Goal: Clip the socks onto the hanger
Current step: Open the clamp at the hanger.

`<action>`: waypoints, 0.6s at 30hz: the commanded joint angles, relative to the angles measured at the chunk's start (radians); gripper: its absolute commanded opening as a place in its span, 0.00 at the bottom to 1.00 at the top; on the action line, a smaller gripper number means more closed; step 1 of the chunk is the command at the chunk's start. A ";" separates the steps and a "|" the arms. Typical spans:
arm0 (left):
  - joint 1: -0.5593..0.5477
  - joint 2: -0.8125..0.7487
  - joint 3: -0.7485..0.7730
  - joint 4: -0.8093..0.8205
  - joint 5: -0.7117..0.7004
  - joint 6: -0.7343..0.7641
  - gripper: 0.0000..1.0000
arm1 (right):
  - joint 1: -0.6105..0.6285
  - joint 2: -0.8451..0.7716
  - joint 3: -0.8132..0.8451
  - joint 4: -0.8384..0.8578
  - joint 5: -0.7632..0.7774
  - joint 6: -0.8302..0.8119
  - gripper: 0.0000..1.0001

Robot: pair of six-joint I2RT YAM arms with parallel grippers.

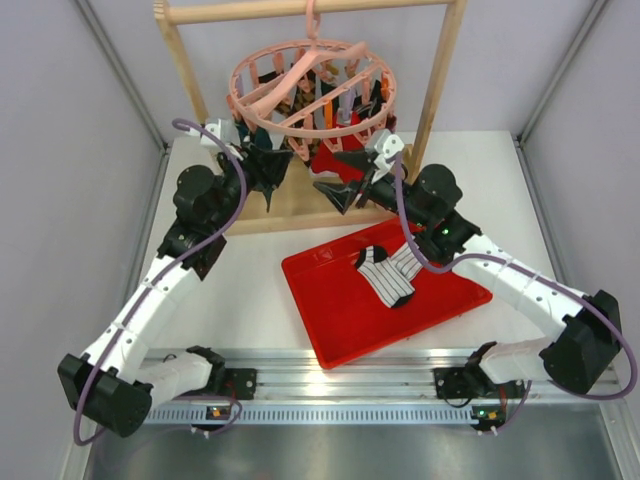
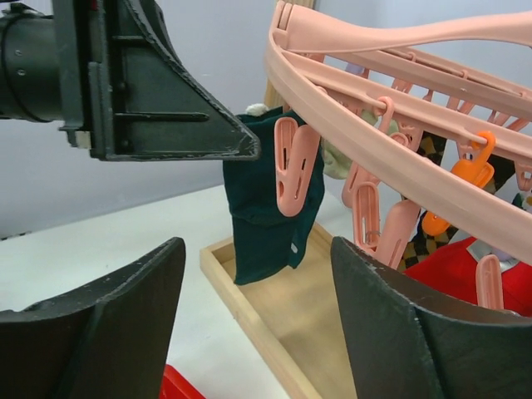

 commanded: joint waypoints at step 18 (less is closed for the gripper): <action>-0.005 0.077 0.022 0.194 -0.010 -0.089 0.42 | 0.008 0.060 0.038 0.093 -0.056 0.005 0.64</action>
